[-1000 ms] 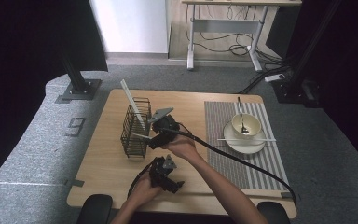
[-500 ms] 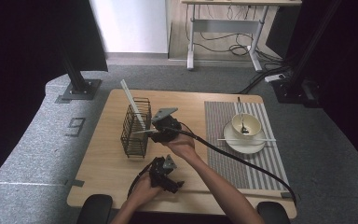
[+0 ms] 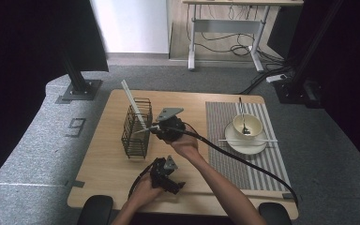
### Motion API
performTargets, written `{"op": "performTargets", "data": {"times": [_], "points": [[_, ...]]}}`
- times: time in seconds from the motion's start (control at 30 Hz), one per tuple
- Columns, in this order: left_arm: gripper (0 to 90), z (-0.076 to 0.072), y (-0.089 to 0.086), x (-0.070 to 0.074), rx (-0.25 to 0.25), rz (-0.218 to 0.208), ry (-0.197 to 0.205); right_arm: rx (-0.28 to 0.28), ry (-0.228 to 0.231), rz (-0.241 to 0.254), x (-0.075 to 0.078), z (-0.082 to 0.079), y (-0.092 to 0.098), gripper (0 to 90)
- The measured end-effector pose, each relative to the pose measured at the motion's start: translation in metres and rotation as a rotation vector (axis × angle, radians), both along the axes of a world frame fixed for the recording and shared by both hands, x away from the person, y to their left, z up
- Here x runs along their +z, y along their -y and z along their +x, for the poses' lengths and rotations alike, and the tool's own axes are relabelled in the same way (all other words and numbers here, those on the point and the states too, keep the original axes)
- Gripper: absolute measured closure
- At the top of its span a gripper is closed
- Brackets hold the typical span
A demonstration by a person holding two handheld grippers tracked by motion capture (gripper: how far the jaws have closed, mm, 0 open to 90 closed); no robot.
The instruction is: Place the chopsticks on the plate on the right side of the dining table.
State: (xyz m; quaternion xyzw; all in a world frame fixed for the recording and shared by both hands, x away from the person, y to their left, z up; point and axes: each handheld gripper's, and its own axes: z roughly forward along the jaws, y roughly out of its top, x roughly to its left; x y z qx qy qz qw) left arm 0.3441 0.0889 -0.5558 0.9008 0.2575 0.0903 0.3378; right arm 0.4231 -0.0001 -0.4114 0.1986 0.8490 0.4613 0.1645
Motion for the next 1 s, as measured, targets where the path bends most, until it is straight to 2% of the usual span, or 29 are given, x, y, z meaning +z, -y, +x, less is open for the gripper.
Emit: {"op": "performTargets", "data": {"times": [0.1,0.17,0.4,0.6,1.0], "points": [[0.0,0.000,0.000,0.000,0.000,0.000,0.000,0.009,-0.003,0.017,0.003,0.000,0.000,81.1],[0.0,0.000,0.000,0.000,0.000,0.000,0.000,0.005,0.002,0.013,0.004,0.000,0.000,81.7],[0.0,0.000,0.000,0.000,0.000,0.000,0.000,0.004,0.006,0.018,0.006,-0.001,0.001,82.0],[0.0,0.000,0.000,0.000,-0.005,0.007,0.002,0.015,0.006,0.027,0.014,-0.004,0.006,82.0],[0.0,0.000,0.000,0.000,-0.001,0.005,0.000,0.026,-0.002,0.052,0.037,-0.011,0.031,82.0]]}}
